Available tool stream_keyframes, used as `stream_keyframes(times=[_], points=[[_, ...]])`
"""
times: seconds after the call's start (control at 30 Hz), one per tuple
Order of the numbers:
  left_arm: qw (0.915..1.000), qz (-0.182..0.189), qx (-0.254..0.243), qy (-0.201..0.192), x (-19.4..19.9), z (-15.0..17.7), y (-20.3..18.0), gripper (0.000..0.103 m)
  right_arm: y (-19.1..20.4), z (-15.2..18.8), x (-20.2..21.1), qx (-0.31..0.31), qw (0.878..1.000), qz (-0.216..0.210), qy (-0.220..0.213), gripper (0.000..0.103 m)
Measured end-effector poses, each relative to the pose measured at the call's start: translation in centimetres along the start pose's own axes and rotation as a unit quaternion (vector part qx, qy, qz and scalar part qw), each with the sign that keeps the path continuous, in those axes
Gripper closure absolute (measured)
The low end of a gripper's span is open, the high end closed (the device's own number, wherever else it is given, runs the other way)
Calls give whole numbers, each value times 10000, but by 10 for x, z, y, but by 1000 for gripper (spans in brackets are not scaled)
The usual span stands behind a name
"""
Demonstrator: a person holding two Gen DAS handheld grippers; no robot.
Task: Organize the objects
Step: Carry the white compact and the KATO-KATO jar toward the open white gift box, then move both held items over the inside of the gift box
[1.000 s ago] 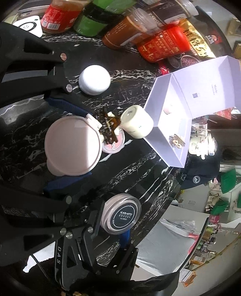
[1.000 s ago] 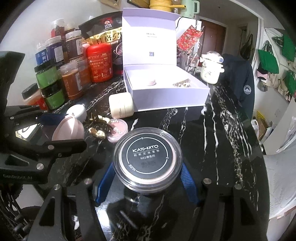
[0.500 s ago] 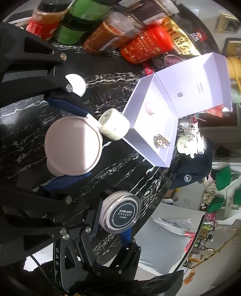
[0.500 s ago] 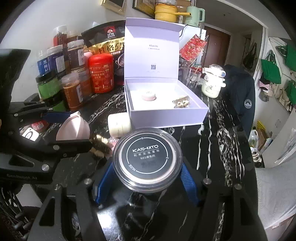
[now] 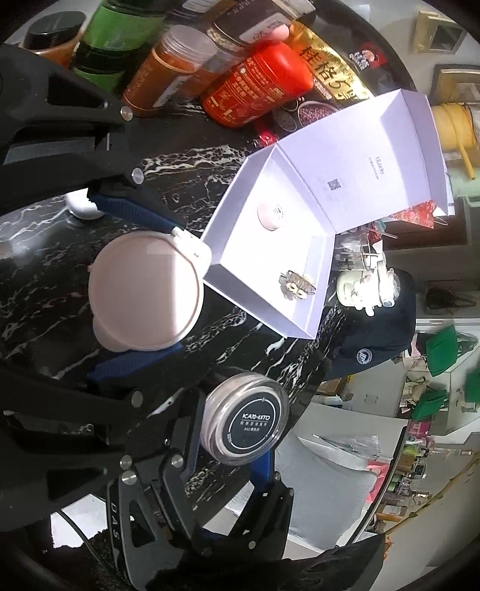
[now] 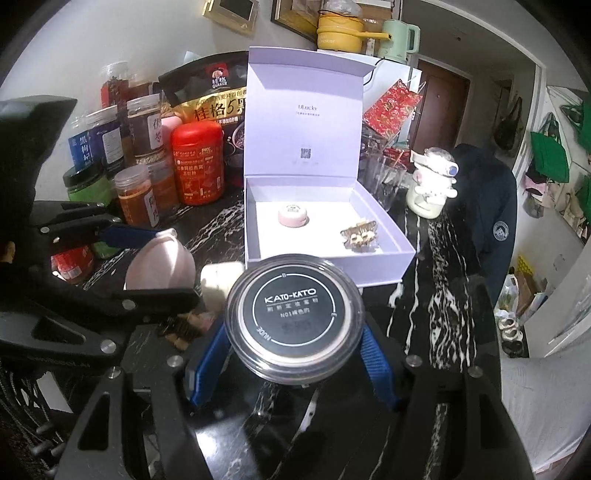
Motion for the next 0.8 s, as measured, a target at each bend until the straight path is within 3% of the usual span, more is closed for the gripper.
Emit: stream_keyframes(times=[0.8], points=[[9998, -144, 123, 86, -66, -75, 27, 43, -53, -57, -61, -22, 9996, -183, -232, 34]])
Point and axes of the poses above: each gripper's, at about its wrist camera, not at the fingertips, and x roughly against the way its jaws point, y to its left, z to its underside, the point moved 7 cm from there along -x, roughly the way its jaws point, and after that the axes turned 12 degrees about x, right-handed, at the moved point
